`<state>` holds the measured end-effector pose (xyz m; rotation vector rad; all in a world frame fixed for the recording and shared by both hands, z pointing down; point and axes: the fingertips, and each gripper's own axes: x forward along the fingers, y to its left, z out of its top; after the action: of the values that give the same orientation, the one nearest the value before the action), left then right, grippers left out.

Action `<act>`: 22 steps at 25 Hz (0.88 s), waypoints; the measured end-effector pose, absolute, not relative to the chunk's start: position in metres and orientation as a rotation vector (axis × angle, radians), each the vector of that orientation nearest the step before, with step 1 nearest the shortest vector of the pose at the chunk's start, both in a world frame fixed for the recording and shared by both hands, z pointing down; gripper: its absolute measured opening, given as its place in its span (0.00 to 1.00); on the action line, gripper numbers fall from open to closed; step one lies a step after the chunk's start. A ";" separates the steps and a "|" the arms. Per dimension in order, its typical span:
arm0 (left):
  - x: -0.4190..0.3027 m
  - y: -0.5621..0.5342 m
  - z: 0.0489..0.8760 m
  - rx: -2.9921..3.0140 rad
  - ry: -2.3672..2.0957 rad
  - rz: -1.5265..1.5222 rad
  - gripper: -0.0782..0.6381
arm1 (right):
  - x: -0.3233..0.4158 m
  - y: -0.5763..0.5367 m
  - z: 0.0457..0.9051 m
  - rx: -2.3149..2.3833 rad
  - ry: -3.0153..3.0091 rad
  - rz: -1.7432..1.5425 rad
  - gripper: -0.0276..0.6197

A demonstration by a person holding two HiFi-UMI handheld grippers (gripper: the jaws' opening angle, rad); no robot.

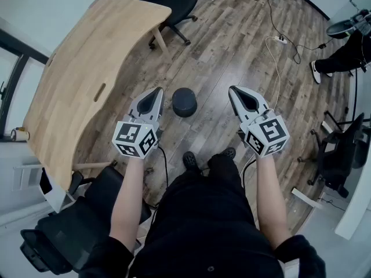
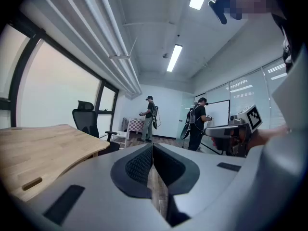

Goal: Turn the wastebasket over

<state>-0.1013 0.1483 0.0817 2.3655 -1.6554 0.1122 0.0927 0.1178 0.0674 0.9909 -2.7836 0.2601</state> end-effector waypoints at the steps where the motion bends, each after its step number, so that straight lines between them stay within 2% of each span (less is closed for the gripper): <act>1: -0.101 0.150 0.081 2.367 -1.655 0.112 0.13 | 0.092 0.119 0.066 0.987 -2.787 0.256 0.09; 22: -0.105 0.170 0.075 2.399 -1.638 0.107 0.13 | 0.081 0.136 0.057 0.995 -2.811 0.282 0.09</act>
<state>-0.1046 0.1698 0.0747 2.3989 -1.6384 0.1074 0.0814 0.1356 0.0574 0.9949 -2.8112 0.2824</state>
